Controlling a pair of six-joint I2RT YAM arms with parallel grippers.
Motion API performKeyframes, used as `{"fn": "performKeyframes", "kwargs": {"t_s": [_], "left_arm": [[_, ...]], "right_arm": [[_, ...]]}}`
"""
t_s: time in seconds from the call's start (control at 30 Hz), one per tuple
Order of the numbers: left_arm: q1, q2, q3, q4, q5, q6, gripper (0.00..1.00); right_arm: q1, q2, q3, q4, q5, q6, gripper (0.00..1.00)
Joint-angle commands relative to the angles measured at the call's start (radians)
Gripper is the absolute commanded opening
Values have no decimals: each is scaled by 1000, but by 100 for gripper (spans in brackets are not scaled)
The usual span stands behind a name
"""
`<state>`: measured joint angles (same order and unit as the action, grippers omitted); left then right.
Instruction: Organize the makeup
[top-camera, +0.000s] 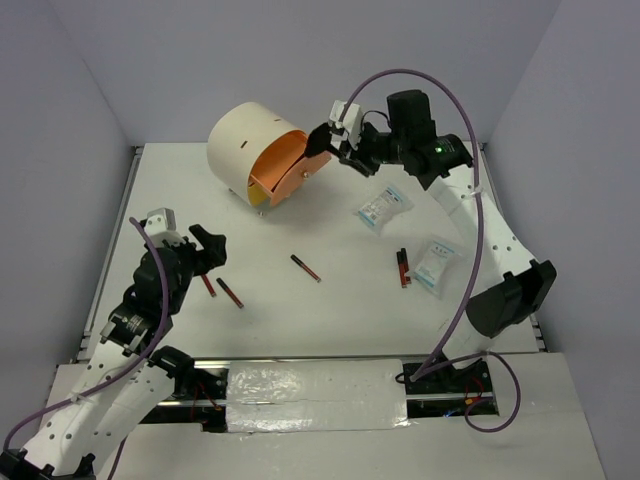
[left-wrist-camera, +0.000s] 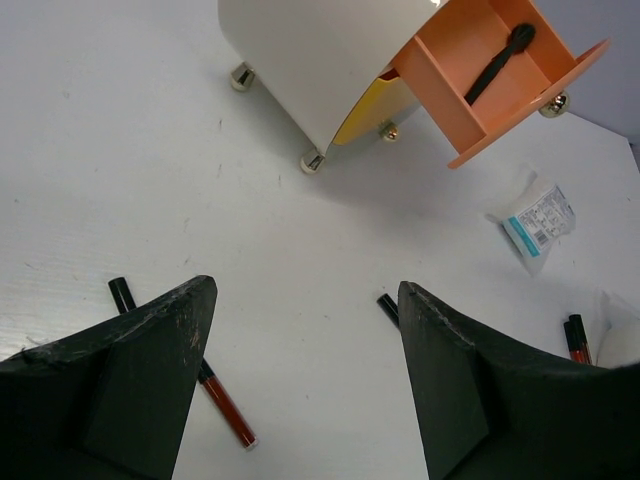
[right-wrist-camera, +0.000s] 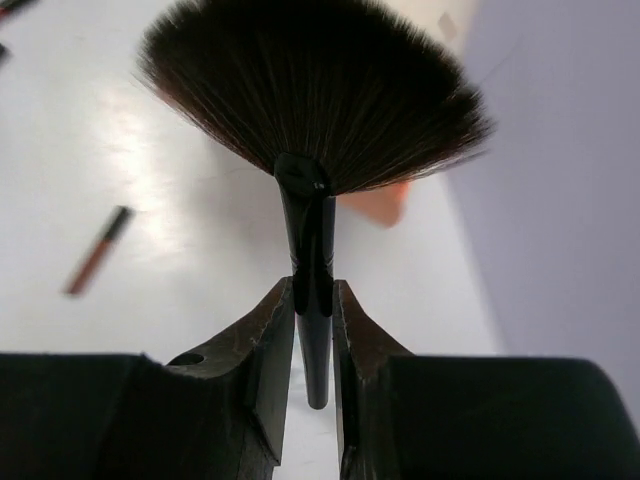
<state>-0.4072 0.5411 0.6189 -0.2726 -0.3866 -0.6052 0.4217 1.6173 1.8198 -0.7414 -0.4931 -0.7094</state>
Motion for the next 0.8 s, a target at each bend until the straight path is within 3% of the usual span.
{"fn": "performKeyframes", "kwargs": {"t_s": [0.0,0.2,0.33,0.47,0.77], "left_arm": [[5,-1,4,65,18,7,85],[5,7,10,62,26,13,85],[5,-6,7,52,23,7,85],[5,-27,-2,46,18,-2,85],[5,-39,1,18,5,5,85]], "right_arm": [[32,61,116,-18,20,-405,0],[45,151,159,65,-76,-743,0],[66,220,186,129,-114,-789,0],[78,326,355,108,-148,-728,0],[104,395,366,250,-208,-470,0]]}}
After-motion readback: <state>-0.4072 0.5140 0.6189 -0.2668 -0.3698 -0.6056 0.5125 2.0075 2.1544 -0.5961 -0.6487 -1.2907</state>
